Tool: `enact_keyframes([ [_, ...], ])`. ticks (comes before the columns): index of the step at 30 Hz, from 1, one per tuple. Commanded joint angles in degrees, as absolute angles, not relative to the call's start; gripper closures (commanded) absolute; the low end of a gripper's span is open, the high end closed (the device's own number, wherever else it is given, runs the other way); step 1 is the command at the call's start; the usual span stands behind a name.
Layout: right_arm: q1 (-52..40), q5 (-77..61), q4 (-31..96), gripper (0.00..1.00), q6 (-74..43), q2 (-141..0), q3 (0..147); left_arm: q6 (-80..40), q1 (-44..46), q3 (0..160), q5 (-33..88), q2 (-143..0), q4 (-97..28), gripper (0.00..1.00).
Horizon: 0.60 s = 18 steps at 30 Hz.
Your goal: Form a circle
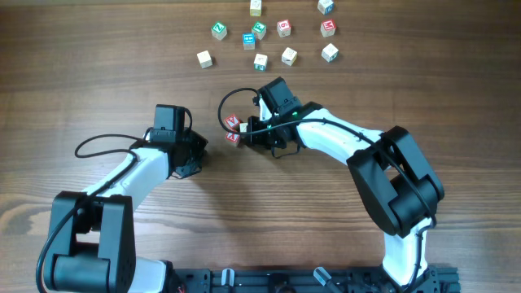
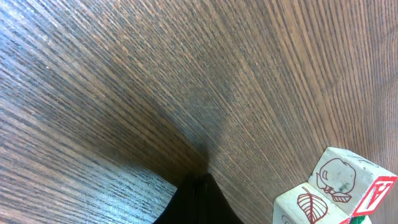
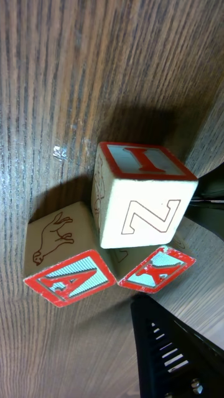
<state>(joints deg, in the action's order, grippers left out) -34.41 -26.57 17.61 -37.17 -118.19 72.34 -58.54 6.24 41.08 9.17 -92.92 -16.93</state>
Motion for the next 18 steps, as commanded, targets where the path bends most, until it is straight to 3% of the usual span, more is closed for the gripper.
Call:
enact_keyframes([
  [1, -34.5, -27.0, 17.2, 0.96, -36.2, -119.4, 71.8, -57.2, 5.3, 38.5, 2.9, -95.7, -18.9, 0.96],
  [18, -34.5, -26.6, 16.9, 0.96, -36.2, -119.4, 71.8, -57.2, 5.3, 38.5, 2.9, -95.7, -18.9, 0.96],
])
